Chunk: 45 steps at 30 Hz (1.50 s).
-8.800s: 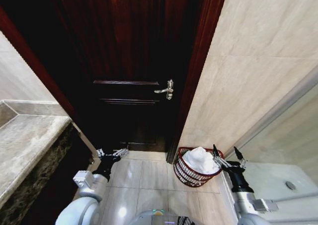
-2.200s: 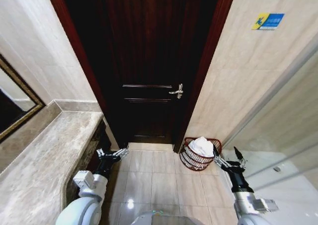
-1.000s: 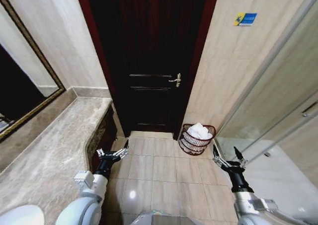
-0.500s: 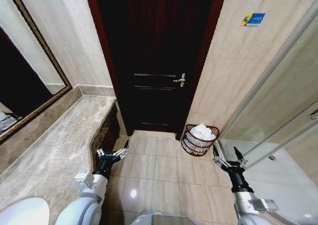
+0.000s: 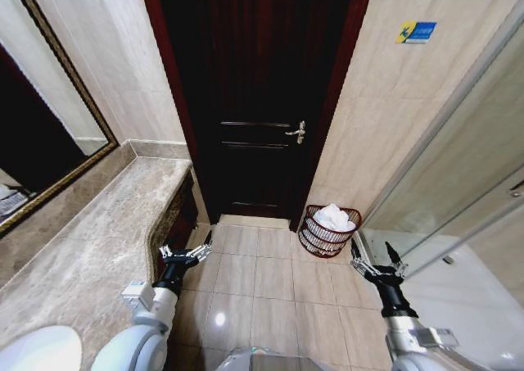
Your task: Discard the used towel into the hamper.
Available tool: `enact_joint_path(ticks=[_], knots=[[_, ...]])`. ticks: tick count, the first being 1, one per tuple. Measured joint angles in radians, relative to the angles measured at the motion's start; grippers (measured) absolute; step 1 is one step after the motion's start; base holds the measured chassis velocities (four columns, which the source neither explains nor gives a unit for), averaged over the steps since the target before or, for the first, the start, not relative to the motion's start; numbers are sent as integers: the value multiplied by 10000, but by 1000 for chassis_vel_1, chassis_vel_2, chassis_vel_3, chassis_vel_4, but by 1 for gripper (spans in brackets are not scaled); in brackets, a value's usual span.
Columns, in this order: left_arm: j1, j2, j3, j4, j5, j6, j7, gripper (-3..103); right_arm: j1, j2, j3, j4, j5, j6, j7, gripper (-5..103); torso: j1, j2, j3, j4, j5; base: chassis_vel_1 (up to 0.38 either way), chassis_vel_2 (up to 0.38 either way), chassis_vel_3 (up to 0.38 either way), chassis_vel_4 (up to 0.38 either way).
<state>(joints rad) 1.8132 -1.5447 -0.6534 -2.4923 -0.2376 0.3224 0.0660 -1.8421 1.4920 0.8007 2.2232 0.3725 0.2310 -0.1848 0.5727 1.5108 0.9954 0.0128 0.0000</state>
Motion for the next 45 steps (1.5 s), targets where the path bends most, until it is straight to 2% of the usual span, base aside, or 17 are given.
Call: enact_joint_path(ticks=[45], knots=[[0, 0, 0, 0, 0, 0, 0, 100, 0, 0, 0, 0, 0, 0, 0, 100, 6, 10, 7, 0, 0, 0, 0, 0, 0]])
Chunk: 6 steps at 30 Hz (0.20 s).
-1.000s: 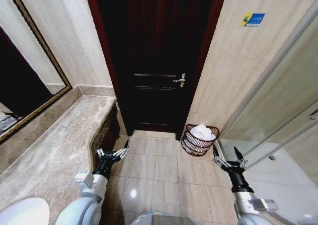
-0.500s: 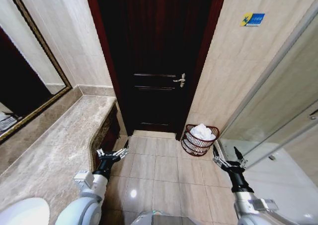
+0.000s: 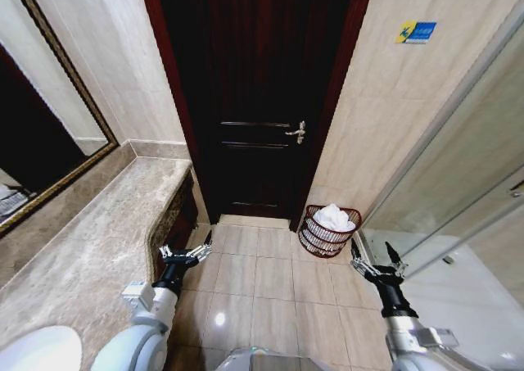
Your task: Discard the used towel into the hamper.
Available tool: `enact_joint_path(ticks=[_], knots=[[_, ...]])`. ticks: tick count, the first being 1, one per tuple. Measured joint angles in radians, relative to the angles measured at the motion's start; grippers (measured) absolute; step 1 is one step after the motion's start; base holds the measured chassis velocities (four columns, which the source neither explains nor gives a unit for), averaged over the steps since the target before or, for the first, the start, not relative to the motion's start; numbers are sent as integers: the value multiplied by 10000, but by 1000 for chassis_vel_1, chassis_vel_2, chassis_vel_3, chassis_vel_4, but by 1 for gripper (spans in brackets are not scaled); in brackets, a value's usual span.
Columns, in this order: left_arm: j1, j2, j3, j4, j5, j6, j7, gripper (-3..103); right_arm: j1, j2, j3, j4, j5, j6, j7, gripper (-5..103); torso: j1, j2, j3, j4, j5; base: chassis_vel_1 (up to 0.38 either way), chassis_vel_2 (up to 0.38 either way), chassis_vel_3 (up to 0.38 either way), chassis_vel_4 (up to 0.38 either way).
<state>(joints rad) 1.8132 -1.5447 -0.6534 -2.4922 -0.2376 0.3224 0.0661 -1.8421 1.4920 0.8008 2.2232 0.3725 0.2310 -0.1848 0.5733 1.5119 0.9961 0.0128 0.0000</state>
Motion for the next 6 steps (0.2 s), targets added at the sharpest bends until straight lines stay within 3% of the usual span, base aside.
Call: enact_joint_path(ticks=[6], knots=[[0, 0, 0, 0, 0, 0, 0, 100, 0, 0, 0, 0, 0, 0, 0, 100, 0, 1, 0, 0, 0, 0, 0, 0, 0]])
